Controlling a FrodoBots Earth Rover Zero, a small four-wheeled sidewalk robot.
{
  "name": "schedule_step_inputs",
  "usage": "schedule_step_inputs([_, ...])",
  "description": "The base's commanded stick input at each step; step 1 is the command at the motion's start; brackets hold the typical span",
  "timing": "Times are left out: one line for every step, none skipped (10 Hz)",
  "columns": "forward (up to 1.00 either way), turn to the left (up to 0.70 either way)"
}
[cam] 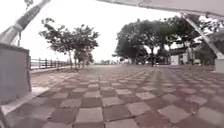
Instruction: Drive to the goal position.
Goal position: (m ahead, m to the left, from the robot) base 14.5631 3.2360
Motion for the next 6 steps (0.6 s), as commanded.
schedule_step_inputs([1.00,0.00])
schedule_step_inputs([1.00,0.00])
schedule_step_inputs([1.00,0.00])
schedule_step_inputs([1.00,0.00])
schedule_step_inputs([1.00,0.00])
schedule_step_inputs([1.00,0.00])
